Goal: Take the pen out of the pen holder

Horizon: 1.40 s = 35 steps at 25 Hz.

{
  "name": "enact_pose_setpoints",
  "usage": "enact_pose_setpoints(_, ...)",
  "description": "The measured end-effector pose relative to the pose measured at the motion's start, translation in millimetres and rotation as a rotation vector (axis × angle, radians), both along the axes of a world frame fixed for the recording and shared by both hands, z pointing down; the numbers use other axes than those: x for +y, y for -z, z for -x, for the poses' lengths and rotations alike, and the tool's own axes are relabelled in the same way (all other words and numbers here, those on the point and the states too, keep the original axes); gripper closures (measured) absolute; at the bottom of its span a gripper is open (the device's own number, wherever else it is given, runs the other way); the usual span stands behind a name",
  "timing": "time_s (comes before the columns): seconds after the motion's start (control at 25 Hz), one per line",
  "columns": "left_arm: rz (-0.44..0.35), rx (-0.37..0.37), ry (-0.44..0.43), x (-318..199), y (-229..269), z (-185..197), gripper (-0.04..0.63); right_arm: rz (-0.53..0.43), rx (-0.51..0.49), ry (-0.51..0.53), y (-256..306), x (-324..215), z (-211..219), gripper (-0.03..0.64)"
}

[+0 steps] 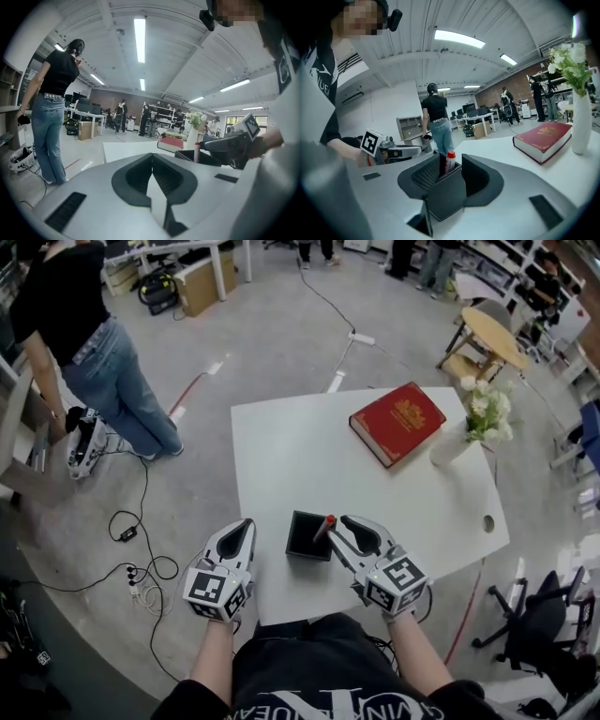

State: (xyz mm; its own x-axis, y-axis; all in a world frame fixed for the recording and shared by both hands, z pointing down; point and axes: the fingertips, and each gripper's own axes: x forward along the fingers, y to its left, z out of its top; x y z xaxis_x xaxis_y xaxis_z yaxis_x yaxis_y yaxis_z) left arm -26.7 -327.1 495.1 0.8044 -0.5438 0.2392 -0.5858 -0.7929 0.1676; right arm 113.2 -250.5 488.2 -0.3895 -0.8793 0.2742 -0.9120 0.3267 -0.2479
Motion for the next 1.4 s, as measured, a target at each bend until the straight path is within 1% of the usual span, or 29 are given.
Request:
enact_pose_setpoints(0.12, 0.006, -0.014, 0.002, -3, -6, -3, 0.592, 0.005, 0.032, 0.025, -4, -8, 3, 0.459)
enact_pose_setpoints(0.24, 0.005, -0.026, 0.026, -2, -6, -2, 0.592, 0.016, 0.046, 0.056, -6, -12, 4, 0.456)
enact_pose_setpoints(0.32, 0.000, -0.025, 0.057, -1, -3, 1, 0.591, 0.015, 0.068, 0.088, -6, -15, 4, 0.456)
enact_pose_setpoints(0.52, 0.014, -0.027, 0.149, 11, -2, 13, 0.592, 0.026, 0.191, 0.176, -7, -20, 7, 0.456)
enact_pose_setpoints(0.64, 0.031, -0.016, 0.205, 18, -3, 18, 0.591, 0.028, 0.219, 0.218, -5, -23, 9, 0.465)
enact_pose_setpoints(0.76, 0.042, -0.012, 0.238, 30, -5, 19, 0.592, 0.024, 0.227, 0.255, -5, -21, 11, 0.483)
enact_pose_setpoints(1.04, 0.047, -0.021, 0.314, 52, -7, 31, 0.592, 0.010, 0.222, 0.328, -5, -18, 22, 0.492)
enact_pose_setpoints(1.12, 0.046, -0.025, 0.339, 57, -6, 39, 0.592, 0.014, 0.229, 0.338, -6, -19, 24, 0.498)
enact_pose_setpoints(1.2, 0.043, -0.029, 0.365, 61, -6, 46, 0.592, 0.012, 0.227, 0.344, -5, -20, 26, 0.519)
enact_pose_setpoints(1.4, 0.032, -0.027, 0.420, 72, -2, 58, 0.591, 0.007, 0.182, 0.344, -3, -18, 25, 0.535)
